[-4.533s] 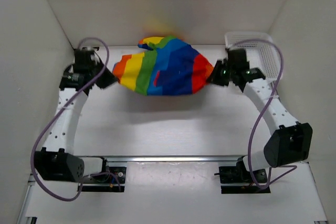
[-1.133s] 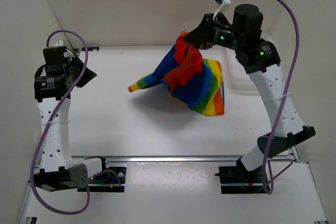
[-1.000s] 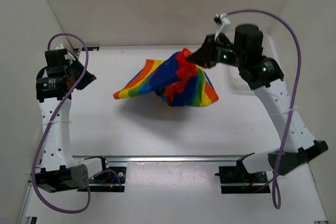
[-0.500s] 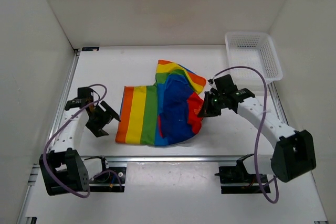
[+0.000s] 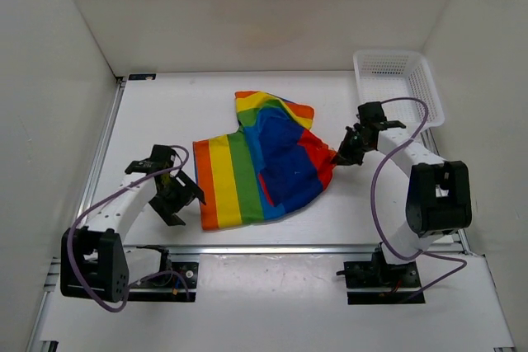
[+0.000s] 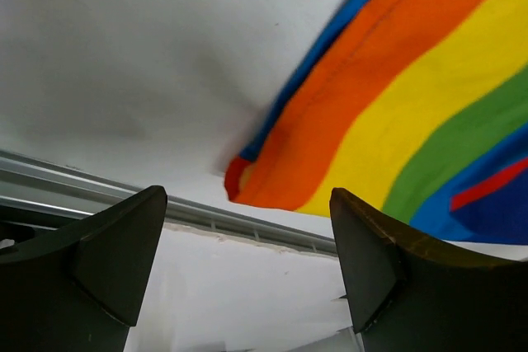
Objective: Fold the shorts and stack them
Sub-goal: Flatten the shorts out
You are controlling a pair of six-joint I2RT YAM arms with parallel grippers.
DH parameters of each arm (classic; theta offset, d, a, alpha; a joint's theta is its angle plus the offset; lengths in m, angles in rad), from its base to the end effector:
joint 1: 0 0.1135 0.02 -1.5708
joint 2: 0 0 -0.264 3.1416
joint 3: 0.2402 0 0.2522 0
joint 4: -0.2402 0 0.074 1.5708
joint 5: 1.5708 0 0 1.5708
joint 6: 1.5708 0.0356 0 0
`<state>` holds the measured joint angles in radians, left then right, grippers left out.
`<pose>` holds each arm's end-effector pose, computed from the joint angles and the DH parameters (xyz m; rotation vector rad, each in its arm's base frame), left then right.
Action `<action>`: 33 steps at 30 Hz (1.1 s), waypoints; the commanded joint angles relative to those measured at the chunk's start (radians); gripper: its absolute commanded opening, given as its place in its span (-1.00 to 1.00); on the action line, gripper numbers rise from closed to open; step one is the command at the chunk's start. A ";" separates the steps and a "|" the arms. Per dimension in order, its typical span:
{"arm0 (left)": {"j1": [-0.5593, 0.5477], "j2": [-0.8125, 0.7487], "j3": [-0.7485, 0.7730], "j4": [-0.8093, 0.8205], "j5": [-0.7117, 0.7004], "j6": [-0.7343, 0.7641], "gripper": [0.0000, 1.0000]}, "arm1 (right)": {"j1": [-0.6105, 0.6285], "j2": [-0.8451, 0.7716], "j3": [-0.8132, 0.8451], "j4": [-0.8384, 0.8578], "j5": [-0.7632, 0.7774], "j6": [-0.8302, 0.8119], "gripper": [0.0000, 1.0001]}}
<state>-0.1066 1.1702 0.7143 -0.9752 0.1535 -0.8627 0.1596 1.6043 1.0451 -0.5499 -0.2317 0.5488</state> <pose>0.1770 -0.0244 0.1945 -1.1193 2.8632 -0.3094 0.3114 0.0584 0.2010 0.4565 2.7039 0.5226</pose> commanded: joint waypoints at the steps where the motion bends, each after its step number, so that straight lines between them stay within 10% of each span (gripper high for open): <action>1: -0.048 0.014 -0.012 0.021 -0.031 -0.084 0.82 | -0.002 0.028 0.090 0.054 -0.047 0.029 -0.99; 10: -0.200 0.215 0.022 0.128 -0.041 -0.168 0.61 | -0.002 0.112 0.141 0.097 -0.107 0.079 -0.99; 12: -0.209 0.291 0.079 0.128 -0.083 -0.154 0.38 | -0.002 0.112 0.141 0.097 -0.107 0.079 -0.99; 15: -0.183 0.360 0.167 0.119 -0.121 -0.113 -0.74 | -0.002 0.092 0.141 0.097 -0.107 0.079 -0.99; 16: -0.170 0.361 0.197 0.095 -0.138 -0.098 -0.80 | -0.002 0.092 0.141 0.097 -0.107 0.066 -0.99; 24: -0.013 0.479 0.592 -0.031 -0.298 0.025 -0.80 | 0.061 0.149 0.164 0.087 -0.065 0.054 -0.97; 31: 0.027 0.652 0.738 -0.097 -0.319 0.073 -0.40 | 0.138 0.194 0.201 0.087 0.028 0.091 0.23; 33: 0.050 0.614 0.726 -0.097 -0.319 0.073 0.11 | 0.147 0.162 0.191 0.077 0.069 0.091 0.50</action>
<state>-0.0765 1.8660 1.4265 -1.0229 -0.1356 -0.8150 0.2939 1.7996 1.2079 -0.4713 -0.2359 0.6331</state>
